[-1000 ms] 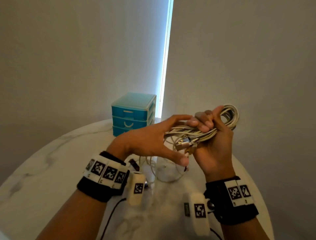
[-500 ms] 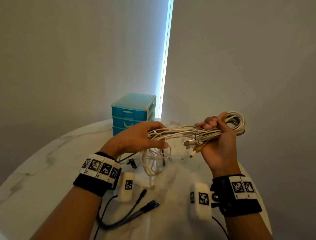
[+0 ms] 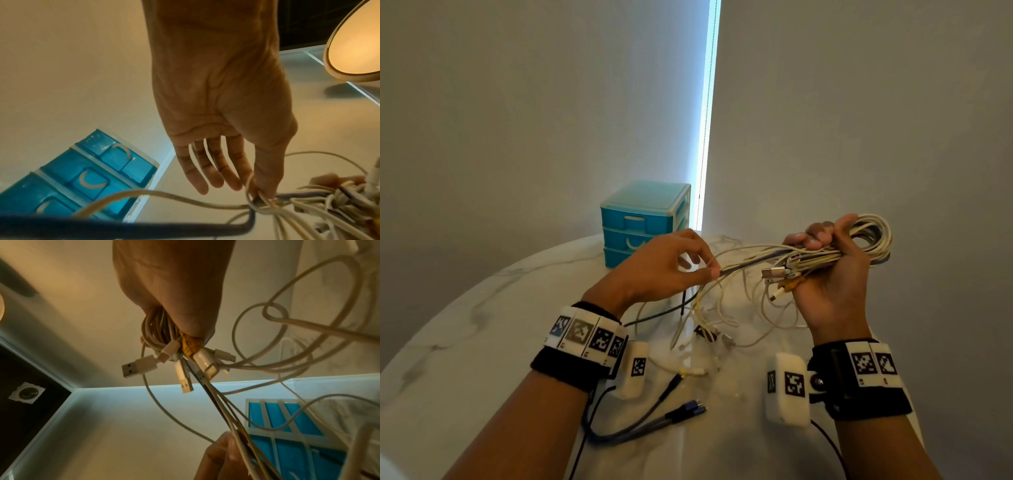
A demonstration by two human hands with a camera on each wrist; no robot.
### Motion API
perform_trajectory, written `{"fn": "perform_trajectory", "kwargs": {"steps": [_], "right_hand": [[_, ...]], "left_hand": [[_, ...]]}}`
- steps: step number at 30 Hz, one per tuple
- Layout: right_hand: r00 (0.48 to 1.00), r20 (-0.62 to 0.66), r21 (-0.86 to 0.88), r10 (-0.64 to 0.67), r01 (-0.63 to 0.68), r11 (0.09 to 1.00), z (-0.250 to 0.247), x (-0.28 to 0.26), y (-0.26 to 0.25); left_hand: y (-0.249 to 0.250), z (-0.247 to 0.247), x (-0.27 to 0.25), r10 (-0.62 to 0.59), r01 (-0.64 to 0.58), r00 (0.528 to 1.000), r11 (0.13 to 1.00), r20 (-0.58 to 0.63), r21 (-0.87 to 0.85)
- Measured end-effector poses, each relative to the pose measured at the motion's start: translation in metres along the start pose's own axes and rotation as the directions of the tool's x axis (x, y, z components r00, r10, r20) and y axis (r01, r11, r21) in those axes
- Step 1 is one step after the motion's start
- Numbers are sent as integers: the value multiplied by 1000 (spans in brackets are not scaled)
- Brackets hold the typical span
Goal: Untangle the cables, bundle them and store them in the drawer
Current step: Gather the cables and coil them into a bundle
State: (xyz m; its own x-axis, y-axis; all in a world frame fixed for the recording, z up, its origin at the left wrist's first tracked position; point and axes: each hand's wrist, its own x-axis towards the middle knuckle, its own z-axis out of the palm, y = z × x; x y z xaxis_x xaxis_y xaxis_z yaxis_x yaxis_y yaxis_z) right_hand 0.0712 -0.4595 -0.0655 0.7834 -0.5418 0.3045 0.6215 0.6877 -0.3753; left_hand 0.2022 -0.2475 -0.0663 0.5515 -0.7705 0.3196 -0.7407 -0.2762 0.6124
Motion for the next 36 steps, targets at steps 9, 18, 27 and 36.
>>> {"fn": "perform_trajectory", "kwargs": {"steps": [9,18,27,36], "right_hand": [[998,21,36,59,-59,998,3,1,-2],[979,87,57,186,-192,980,13,-4,-4],[975,-70,-21,211,-213,977,-7,8,-24],[973,-125,-161,192,-211,964,-2,3,-10]], "left_hand": [[26,1,6,33,2,974,989,225,-151],[63,32,11,26,194,892,881,452,-432],[30,-6,2,-97,177,933,962,348,-207],[21,-31,-15,-104,164,937,974,332,-158]]}}
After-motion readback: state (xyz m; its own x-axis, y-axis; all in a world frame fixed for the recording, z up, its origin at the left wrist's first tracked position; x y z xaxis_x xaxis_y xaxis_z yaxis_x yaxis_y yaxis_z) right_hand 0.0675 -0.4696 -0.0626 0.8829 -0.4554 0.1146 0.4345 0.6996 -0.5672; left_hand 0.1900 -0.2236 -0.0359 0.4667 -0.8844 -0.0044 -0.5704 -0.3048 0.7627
